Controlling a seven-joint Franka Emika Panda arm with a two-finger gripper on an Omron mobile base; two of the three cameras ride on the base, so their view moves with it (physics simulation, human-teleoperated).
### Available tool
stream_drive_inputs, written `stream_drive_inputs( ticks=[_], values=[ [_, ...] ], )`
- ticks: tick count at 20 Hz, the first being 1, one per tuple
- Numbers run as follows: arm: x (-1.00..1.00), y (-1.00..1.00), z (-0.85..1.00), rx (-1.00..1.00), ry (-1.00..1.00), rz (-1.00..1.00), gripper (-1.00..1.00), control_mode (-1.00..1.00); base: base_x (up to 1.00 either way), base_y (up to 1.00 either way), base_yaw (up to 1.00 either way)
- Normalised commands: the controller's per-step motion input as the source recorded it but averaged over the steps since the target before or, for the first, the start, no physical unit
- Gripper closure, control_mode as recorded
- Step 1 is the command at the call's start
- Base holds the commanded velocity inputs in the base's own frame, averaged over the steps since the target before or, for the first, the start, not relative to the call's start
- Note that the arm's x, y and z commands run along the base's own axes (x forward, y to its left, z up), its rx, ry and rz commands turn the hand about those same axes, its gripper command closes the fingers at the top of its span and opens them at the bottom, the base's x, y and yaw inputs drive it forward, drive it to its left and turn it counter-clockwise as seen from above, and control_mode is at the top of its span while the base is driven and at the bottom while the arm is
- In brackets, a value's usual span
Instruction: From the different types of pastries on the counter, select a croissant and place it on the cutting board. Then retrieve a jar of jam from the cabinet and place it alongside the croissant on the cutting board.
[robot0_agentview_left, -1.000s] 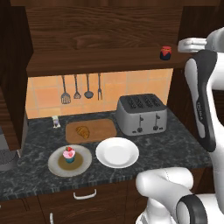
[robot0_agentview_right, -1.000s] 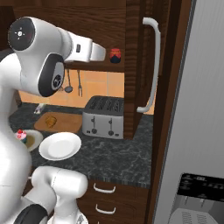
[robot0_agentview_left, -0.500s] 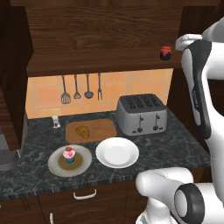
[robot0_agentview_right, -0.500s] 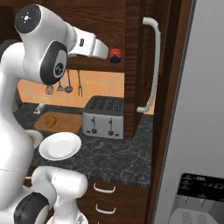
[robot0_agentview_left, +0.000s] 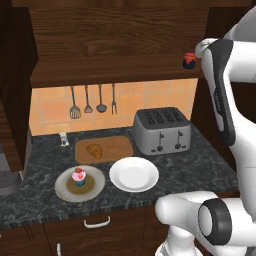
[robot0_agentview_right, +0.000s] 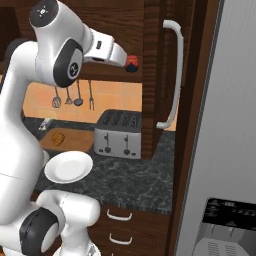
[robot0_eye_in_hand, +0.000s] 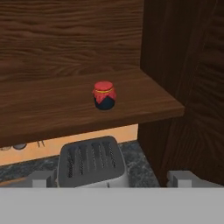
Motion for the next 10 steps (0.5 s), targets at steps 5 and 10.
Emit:
stream_drive_inputs(
  ticks=[5,10],
  values=[
    [0.3,0.0,-0.07,0.0,0.05,0.0,-1.0,-1.0,0.0,0.0,0.0],
    [0.34,0.0,-0.11,0.0,0.01,0.0,-1.0,-1.0,0.0,0.0,0.0]
  ],
)
